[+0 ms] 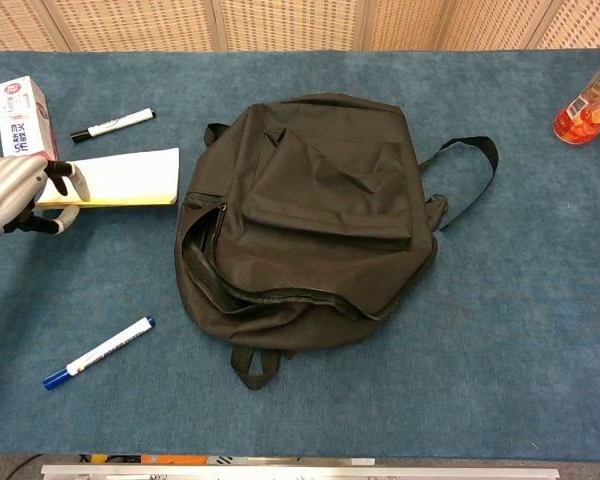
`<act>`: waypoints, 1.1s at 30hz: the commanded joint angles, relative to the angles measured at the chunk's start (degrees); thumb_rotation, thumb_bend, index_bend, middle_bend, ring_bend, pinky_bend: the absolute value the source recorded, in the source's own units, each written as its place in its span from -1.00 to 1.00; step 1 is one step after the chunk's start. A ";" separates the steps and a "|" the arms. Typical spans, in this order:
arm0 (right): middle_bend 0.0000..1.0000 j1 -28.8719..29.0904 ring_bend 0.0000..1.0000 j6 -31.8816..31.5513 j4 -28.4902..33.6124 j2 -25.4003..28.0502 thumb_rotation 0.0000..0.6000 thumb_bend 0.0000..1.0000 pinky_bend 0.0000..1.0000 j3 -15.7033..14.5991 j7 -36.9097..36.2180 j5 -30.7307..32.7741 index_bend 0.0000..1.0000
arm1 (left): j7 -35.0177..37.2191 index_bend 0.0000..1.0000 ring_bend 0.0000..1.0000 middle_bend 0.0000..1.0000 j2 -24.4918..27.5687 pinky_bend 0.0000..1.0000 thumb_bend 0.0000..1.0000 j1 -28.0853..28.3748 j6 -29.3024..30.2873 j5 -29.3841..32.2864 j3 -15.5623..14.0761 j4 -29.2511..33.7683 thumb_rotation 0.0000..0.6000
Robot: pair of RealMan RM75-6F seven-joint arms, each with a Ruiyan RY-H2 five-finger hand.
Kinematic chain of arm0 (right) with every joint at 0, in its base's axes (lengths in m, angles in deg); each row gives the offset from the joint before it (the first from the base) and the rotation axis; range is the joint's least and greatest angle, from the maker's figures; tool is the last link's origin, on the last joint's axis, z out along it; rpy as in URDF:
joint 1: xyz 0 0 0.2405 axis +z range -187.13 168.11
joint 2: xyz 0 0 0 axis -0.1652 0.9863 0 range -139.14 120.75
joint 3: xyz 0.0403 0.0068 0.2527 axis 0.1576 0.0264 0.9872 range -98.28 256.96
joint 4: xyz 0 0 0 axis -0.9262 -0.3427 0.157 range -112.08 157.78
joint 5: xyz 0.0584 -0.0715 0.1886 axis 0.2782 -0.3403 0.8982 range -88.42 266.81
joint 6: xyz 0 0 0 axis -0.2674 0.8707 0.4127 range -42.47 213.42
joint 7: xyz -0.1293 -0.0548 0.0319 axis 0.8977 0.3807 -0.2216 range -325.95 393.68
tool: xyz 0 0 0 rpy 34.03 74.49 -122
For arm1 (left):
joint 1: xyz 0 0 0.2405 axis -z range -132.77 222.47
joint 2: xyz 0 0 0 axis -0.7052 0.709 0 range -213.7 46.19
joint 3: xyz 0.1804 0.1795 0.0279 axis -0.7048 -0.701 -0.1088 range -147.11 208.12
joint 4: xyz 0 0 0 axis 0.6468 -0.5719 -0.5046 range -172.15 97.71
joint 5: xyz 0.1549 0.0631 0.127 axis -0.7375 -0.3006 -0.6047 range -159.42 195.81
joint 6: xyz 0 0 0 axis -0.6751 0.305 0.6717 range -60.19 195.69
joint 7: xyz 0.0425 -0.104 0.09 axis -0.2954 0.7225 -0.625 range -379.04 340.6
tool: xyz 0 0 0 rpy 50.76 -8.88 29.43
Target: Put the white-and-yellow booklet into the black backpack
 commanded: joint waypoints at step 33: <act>-0.35 1.64 -0.61 -0.71 4.35 1.18 1.00 -0.74 -0.57 -0.16 1.77 -4.42 -0.58 | 15.15 0.23 -0.02 0.04 2.16 -0.18 -0.18 -4.21 21.29 -11.94 -0.76 -3.95 1.00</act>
